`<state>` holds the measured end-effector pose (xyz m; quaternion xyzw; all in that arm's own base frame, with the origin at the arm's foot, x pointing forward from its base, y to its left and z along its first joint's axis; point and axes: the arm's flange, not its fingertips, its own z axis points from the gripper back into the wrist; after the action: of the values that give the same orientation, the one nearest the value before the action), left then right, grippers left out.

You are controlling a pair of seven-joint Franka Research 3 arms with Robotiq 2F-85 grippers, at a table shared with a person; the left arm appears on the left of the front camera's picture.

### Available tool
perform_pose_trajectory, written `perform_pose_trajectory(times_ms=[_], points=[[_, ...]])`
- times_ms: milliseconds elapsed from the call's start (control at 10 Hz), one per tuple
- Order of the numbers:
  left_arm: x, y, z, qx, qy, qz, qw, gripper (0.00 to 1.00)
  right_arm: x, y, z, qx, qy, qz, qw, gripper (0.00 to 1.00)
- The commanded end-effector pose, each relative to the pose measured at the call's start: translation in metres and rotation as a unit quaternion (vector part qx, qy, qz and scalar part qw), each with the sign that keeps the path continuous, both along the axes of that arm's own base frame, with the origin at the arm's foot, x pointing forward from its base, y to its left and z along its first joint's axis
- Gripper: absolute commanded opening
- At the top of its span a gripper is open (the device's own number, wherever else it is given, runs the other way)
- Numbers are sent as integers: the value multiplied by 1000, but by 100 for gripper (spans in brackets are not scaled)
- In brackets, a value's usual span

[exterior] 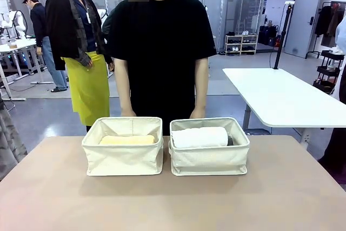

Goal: Divide the towels into two baskets.
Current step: Pick up one hotel-folded towel from the bottom of the table and place it in the Fabric basket indicated by the person.

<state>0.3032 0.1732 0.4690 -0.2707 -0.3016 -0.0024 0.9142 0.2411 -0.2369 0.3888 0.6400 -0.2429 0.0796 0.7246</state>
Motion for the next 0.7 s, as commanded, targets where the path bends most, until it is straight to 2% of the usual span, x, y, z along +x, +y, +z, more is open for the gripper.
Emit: perform_pose_trajectory(times_ms=[0,600], points=[[-2,2,0,-12,-7,-8,1000,100,-3,1,3,3,2,0,1000,100],[-2,2,0,-12,-7,-8,1000,100,-3,1,3,3,2,0,1000,100]])
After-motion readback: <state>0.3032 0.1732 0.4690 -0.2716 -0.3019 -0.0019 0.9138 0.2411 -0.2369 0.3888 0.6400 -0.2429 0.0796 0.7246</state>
